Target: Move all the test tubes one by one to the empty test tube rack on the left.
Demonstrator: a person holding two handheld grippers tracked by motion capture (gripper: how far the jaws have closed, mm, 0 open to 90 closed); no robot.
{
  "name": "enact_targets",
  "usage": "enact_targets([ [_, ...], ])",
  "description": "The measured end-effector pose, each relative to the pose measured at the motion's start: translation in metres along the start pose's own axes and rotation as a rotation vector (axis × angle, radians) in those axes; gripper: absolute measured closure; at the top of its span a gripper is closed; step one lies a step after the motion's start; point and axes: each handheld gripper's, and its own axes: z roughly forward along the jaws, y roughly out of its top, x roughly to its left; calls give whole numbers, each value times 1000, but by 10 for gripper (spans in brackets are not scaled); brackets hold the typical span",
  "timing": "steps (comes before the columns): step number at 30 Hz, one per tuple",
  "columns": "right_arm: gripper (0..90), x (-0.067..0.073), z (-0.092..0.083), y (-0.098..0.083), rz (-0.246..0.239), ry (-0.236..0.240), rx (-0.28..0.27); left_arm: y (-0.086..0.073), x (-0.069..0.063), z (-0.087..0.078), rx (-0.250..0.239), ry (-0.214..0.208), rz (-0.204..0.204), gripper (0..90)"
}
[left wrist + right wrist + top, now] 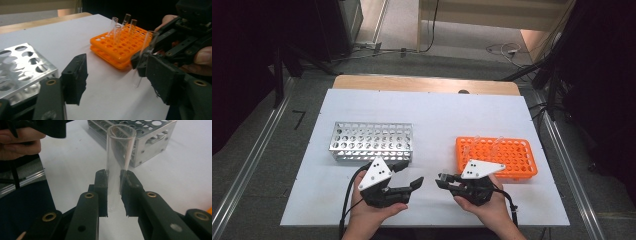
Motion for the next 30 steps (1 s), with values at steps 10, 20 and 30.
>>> enact_targets([
  [10,740,16,16,2,-45,24,31,2,-16,10,15,-89,34,507],
  [20,740,30,22,5,-86,50,36,0,-26,17,38,-96,79,690],
  [30,739,32,22,6,-85,53,36,0,-27,17,44,-90,90,761],
])
